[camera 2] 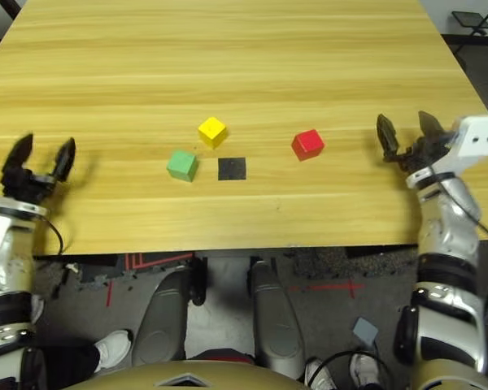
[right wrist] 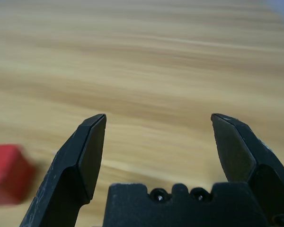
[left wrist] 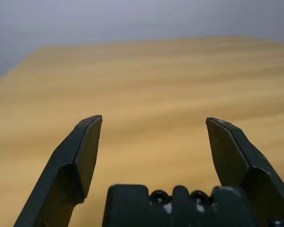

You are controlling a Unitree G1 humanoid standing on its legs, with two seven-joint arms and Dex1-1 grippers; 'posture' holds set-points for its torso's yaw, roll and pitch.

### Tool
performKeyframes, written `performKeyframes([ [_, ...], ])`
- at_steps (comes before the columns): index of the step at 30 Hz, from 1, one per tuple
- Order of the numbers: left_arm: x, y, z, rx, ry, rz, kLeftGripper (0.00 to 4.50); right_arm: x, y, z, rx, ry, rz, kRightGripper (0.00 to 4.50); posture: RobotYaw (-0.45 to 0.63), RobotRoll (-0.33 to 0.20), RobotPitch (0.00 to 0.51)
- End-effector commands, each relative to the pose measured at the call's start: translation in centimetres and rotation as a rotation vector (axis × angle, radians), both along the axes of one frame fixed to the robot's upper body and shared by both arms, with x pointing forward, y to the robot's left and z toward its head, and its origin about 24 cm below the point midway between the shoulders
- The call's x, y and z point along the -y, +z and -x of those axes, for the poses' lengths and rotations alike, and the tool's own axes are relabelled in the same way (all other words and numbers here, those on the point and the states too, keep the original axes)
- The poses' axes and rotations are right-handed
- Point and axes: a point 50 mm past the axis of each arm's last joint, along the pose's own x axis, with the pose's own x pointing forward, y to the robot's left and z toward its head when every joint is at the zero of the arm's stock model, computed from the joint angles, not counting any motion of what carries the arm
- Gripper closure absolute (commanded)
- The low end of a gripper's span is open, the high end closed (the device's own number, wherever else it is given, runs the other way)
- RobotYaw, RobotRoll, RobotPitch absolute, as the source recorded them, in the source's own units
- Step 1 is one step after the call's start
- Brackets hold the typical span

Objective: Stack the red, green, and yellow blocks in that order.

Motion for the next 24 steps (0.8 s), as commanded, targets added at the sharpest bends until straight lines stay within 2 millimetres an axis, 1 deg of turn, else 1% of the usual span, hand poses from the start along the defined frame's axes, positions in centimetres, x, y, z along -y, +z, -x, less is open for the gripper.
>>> performKeyframes([
  [1,1.1,1.6,-0.1,-0.119,-0.192,-0.098,0.02,-0.8,-0.6,0.4,-0.245,0.276,0.167,0.00,-0.11,-0.151,0.287],
  [2,1.3,2.2,-0.1,-0.140,-0.235,-0.129,0.02,-0.9,-0.2,0.4,-0.292,0.330,0.205,0.00,-0.10,-0.154,0.281],
  [3,2.0,3.0,-0.2,-0.159,-0.291,-0.169,0.02,-1.0,0.2,0.4,-0.336,0.390,0.255,0.00,-0.10,-0.153,0.282],
  [5,3.1,3.6,-0.2,-0.196,-0.382,-0.246,0.02,-1.4,1.1,0.1,-0.375,0.473,0.342,0.00,-0.10,-0.156,0.279],
  [7,3.8,3.7,-0.2,-0.219,-0.430,-0.283,0.02,-1.7,1.5,-0.5,-0.379,0.520,0.399,0.00,-0.10,-0.154,0.274],
  [8,4.4,3.6,-0.3,-0.223,-0.460,-0.287,0.02,-2.1,1.7,-0.9,-0.374,0.548,0.438,0.00,-0.09,-0.150,0.270],
  [10,6.1,3.4,-0.3,-0.227,-0.529,-0.290,0.02,-3.1,1.9,-2.1,-0.372,0.599,0.519,0.00,-0.07,-0.144,0.268],
  [12,7.1,2.8,-0.1,-0.243,-0.571,-0.297,0.02,-4.2,1.8,-2.9,-0.379,0.654,0.598,0.00,-0.06,-0.144,0.264],
  [15,7.8,2.2,0.1,-0.261,-0.593,-0.306,0.02,-5.2,1.4,-3.9,-0.386,0.691,0.659,0.00,-0.05,-0.144,0.265],
  [18,8.4,1.6,0.6,-0.294,-0.627,-0.353,0.02,-6.5,1.0,-4.7,-0.401,0.735,0.733,0.00,0.00,-0.142,0.258],
  [24,8.9,1.8,1.2,-0.297,-0.637,-0.388,0.02,-8.1,0.8,-5.6,-0.388,0.778,0.791,0.00,0.06,-0.136,0.251],
])
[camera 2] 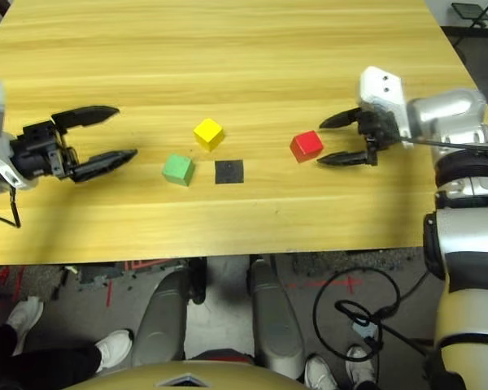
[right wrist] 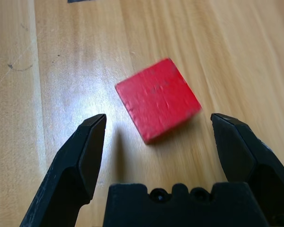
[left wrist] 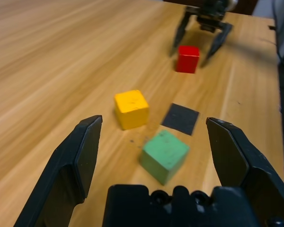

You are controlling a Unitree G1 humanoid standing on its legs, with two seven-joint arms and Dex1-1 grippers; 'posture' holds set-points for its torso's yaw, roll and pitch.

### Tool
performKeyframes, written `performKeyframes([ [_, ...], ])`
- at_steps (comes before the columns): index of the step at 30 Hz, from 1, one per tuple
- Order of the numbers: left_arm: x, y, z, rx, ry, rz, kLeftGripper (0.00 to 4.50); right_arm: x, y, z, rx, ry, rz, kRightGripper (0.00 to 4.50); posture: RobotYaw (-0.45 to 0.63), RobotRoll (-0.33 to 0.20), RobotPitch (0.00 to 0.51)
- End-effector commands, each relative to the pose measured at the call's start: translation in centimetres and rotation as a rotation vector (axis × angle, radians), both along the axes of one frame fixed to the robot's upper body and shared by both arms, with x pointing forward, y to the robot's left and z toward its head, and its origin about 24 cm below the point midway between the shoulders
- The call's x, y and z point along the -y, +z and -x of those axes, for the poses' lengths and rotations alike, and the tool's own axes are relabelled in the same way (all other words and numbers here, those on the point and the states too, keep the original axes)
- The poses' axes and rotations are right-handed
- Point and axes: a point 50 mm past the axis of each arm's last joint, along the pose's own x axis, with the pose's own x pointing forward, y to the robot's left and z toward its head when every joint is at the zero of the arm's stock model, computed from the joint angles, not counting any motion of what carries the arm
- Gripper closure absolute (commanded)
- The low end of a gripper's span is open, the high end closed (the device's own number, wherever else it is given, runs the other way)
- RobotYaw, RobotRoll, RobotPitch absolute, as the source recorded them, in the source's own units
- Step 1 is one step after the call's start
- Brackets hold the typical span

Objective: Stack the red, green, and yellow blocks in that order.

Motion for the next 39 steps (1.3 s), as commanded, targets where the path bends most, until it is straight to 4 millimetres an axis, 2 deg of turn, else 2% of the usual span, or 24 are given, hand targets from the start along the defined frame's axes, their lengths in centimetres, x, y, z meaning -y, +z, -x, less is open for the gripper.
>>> performKeyframes([
  [1,0.5,0.0,0.6,-0.007,-0.021,-0.051,0.02,-0.6,-0.4,-0.2,-0.002,0.033,0.039,0.00,0.06,-0.136,0.251],
  [7,1.6,-0.7,1.1,-0.050,-0.089,-0.081,0.02,-2.2,-0.8,-0.9,0.021,0.076,0.075,0.00,0.09,-0.135,0.254],
  [13,2.1,-0.6,1.2,-0.055,-0.097,-0.080,0.02,-2.4,-0.9,-0.9,0.014,0.099,0.094,0.00,0.10,-0.135,0.258],
  [16,2.1,-0.7,1.2,-0.062,-0.095,-0.079,0.00,-2.1,-0.9,-0.8,0.011,0.089,0.099,0.55,0.09,-0.137,0.260],
  [21,2.2,-0.7,1.0,-0.067,-0.097,-0.075,0.00,-2.1,-0.4,-1.0,0.028,0.068,0.075,2.32,0.08,-0.140,0.261],
  [25,2.4,-0.6,0.8,-0.068,-0.106,-0.073,0.00,-2.9,0.3,-1.2,0.023,0.081,0.012,2.42,0.08,-0.141,0.263],
  [30,2.7,-0.1,0.4,-0.062,-0.123,-0.076,0.00,-6.7,0.8,-1.4,-0.023,0.159,-0.031,2.42,0.08,-0.144,0.262],
  [39,3.5,-0.3,-0.1,-0.068,-0.136,-0.074,0.00,-12.5,0.1,1.0,-0.097,0.212,-0.009,2.42,0.10,-0.157,0.263],
])
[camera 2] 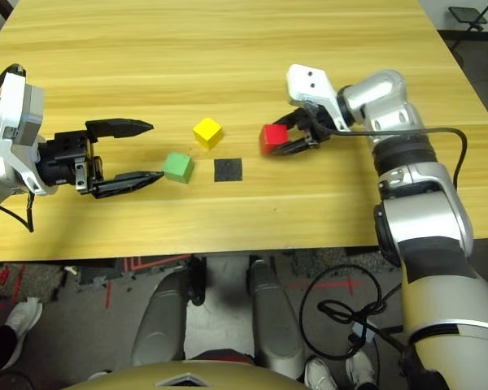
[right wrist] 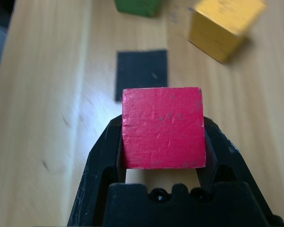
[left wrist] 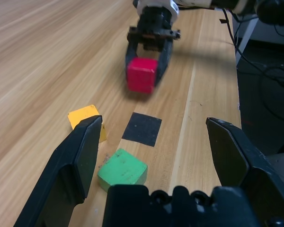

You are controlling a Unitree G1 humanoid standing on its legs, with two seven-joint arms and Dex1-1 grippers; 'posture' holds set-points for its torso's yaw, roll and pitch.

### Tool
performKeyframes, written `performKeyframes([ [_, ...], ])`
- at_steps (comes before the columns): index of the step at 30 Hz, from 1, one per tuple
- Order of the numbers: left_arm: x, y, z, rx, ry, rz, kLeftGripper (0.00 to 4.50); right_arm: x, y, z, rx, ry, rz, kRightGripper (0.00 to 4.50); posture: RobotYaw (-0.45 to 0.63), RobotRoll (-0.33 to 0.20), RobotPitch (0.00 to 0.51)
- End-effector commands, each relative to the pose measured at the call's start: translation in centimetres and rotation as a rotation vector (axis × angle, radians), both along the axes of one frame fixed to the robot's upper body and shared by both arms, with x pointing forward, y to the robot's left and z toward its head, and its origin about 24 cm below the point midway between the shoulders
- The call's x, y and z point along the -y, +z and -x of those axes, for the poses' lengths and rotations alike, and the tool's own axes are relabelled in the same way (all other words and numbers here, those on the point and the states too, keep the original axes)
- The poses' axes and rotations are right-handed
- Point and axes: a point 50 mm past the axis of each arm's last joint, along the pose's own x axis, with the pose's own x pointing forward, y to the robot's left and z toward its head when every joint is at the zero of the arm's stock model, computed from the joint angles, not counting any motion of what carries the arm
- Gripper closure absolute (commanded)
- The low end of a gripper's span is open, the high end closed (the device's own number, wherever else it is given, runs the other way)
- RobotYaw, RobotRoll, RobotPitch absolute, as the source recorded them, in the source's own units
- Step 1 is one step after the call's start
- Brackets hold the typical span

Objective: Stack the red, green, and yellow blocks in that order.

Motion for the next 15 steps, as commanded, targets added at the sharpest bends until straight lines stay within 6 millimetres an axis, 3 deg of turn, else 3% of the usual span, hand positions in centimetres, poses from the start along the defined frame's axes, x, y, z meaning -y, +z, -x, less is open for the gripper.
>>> performKeyframes([
  [1,0.4,-0.4,-0.2,-0.020,-0.005,-0.014,0.00,-2.0,0.0,0.7,0.001,0.013,0.023,2.42,0.11,-0.158,0.263],
  [15,0.7,-1.7,-0.7,-0.028,0.060,-0.019,0.00,-4.9,-0.5,0.3,0.033,0.018,0.090,2.42,0.19,-0.185,0.269],
])
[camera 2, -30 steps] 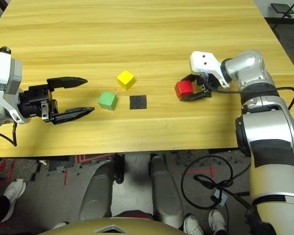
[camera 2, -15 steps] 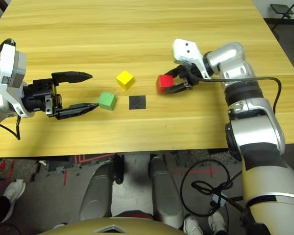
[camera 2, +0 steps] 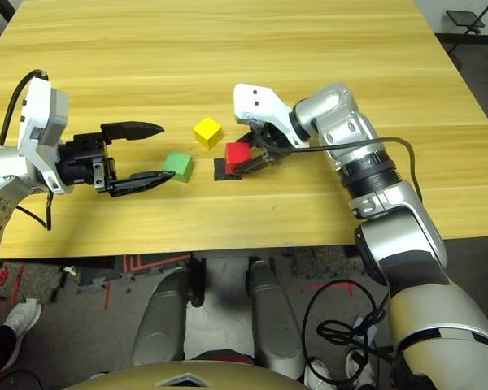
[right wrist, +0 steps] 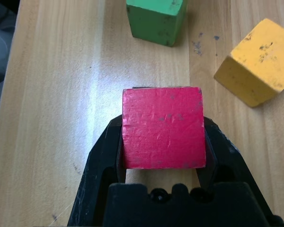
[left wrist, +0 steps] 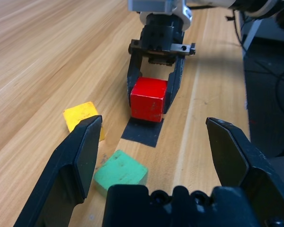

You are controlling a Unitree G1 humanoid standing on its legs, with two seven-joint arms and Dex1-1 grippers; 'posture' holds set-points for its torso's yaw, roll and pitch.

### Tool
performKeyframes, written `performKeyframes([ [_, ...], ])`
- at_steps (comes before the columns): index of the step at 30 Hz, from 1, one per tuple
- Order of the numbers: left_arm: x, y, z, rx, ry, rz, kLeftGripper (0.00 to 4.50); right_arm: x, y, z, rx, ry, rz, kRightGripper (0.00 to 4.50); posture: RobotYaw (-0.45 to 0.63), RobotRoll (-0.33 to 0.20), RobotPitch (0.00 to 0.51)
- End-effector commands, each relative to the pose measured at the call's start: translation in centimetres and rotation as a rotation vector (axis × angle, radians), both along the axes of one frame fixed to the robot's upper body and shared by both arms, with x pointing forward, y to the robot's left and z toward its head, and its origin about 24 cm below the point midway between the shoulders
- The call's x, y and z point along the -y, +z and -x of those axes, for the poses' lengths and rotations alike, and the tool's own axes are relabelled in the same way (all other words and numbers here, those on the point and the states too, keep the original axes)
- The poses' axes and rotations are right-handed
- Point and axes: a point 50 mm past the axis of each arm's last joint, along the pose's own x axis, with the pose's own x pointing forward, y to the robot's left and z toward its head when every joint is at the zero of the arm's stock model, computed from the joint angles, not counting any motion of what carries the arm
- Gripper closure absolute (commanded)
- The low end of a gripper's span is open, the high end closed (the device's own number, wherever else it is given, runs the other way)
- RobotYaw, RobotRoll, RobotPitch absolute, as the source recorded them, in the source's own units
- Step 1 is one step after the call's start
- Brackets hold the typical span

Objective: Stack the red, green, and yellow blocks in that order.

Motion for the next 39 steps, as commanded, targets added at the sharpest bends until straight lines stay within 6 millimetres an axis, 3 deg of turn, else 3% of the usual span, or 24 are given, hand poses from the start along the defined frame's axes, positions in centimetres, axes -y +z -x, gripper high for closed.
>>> performKeyframes([
  [1,0.0,-0.7,0.2,-0.016,0.009,-0.009,0.00,-0.6,-0.2,-0.1,0.014,0.006,0.026,2.42,0.19,-0.185,0.271],
  [16,-0.1,-0.5,0.5,-0.002,0.039,-0.002,0.00,-1.5,-1.2,-0.3,0.008,0.014,0.053,2.42,0.22,-0.185,0.282],
  [23,-0.2,-0.4,0.2,0.003,0.046,-0.010,0.00,-1.8,-1.2,-0.2,-0.009,0.011,0.030,0.13,0.22,-0.182,0.282],
  [28,-0.3,-0.2,-0.2,0.015,0.047,-0.022,0.00,-1.5,-1.1,-0.1,-0.017,0.006,0.017,0.06,0.20,-0.179,0.278],
  [33,-0.8,-0.2,-0.4,0.031,0.035,-0.046,0.00,-0.7,1.7,-0.2,-0.022,-0.001,-0.094,0.06,0.19,-0.174,0.272],
  [36,-1.7,-0.5,-0.6,0.056,-0.015,-0.101,0.00,2.3,5.3,0.0,-0.029,0.049,-0.180,0.06,0.16,-0.176,0.267],
  [39,-2.3,-1.0,-1.2,0.097,-0.074,-0.153,0.00,5.9,7.2,0.3,0.002,-0.003,-0.171,0.06,0.14,-0.172,0.262],
])
